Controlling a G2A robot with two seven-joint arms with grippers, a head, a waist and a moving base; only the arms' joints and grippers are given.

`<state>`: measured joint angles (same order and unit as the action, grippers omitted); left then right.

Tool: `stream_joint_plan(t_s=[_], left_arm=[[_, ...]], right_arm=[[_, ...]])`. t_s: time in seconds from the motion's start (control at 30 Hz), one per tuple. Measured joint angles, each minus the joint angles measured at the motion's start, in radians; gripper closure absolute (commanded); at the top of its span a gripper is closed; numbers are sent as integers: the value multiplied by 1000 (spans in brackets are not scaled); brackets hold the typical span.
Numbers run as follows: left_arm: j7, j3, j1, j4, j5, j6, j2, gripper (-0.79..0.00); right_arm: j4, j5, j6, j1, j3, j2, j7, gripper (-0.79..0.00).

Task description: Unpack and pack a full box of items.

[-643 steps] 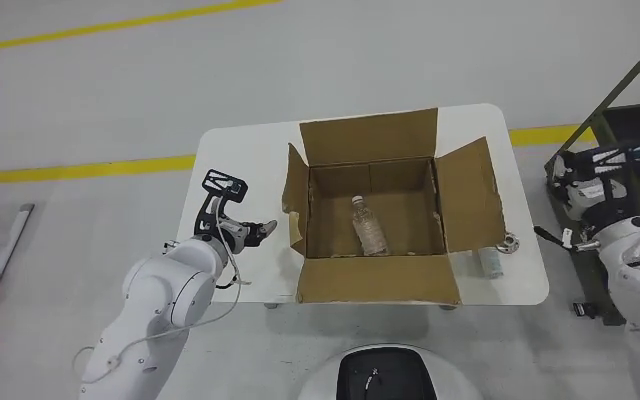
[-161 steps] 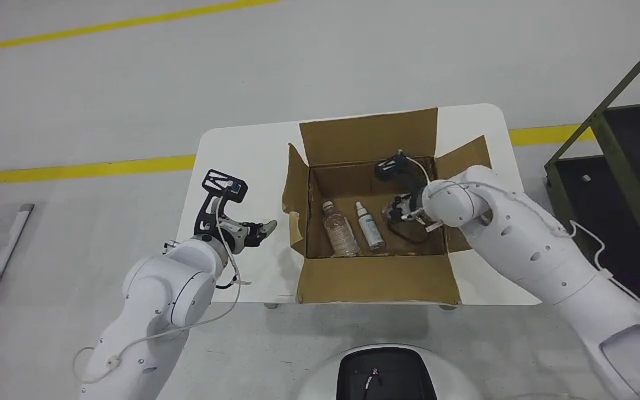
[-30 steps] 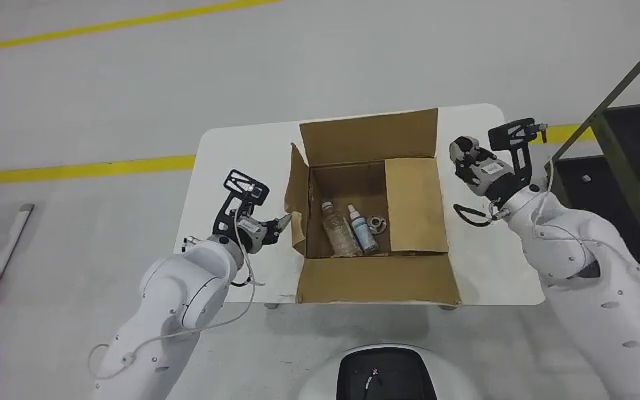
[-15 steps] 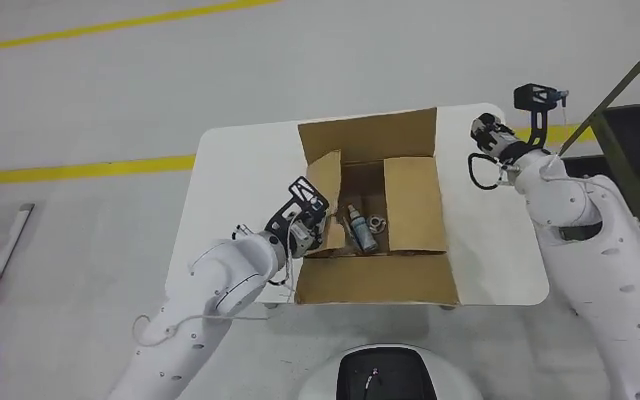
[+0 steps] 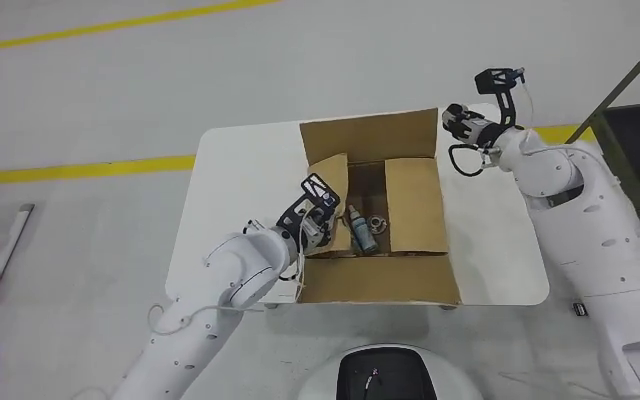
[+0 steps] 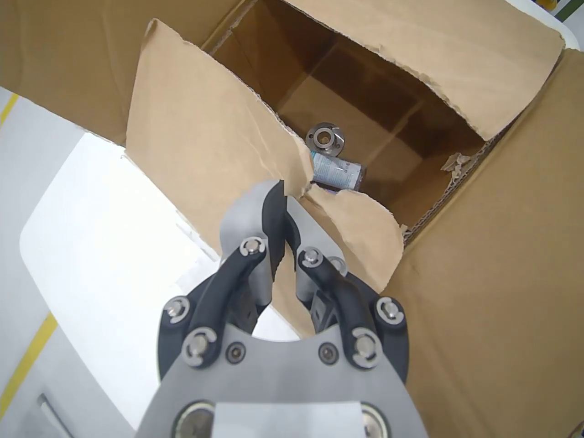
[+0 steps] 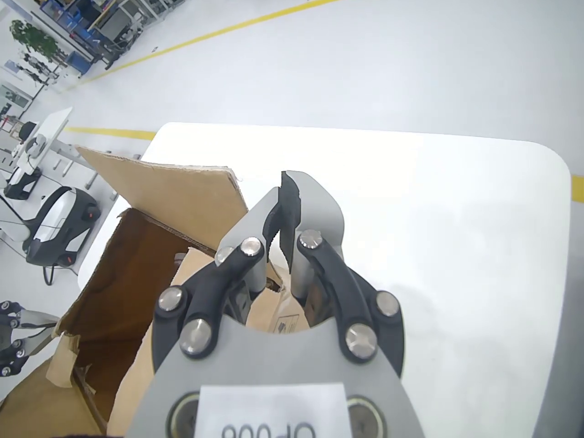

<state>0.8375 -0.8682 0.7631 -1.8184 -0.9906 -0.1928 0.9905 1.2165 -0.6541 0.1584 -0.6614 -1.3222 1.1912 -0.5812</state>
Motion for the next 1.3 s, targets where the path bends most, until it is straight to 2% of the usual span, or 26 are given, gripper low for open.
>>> stream_joint_plan(t_s=[0.13, 0.33, 0.63, 0.87, 1.03, 1.17, 1.3], left_arm=[[6, -10, -7, 3, 23, 22, 8, 0], [24, 10, -6, 29, 14, 5, 18, 0], [41, 35, -36, 84, 14, -12, 40, -15], [51, 38, -47, 112, 12, -30, 51, 0], [50, 35, -44, 118, -5, -37, 55, 0], [52, 33, -41, 118, -11, -40, 59, 0], [51, 30, -40, 118, -13, -42, 63, 0]], right_arm=[[-26, 30, 35, 17, 6, 1, -6, 0], [-49, 50, 114, 32, 20, 0, -33, 0], [-37, 53, 168, 14, 17, -8, -27, 0], [12, 35, 128, -28, -10, -19, -36, 0], [51, 39, 85, -39, -52, -26, 27, 0], [34, 37, 33, -5, -44, -22, 52, 0], [-56, 50, -32, 63, 17, -5, 26, 0]])
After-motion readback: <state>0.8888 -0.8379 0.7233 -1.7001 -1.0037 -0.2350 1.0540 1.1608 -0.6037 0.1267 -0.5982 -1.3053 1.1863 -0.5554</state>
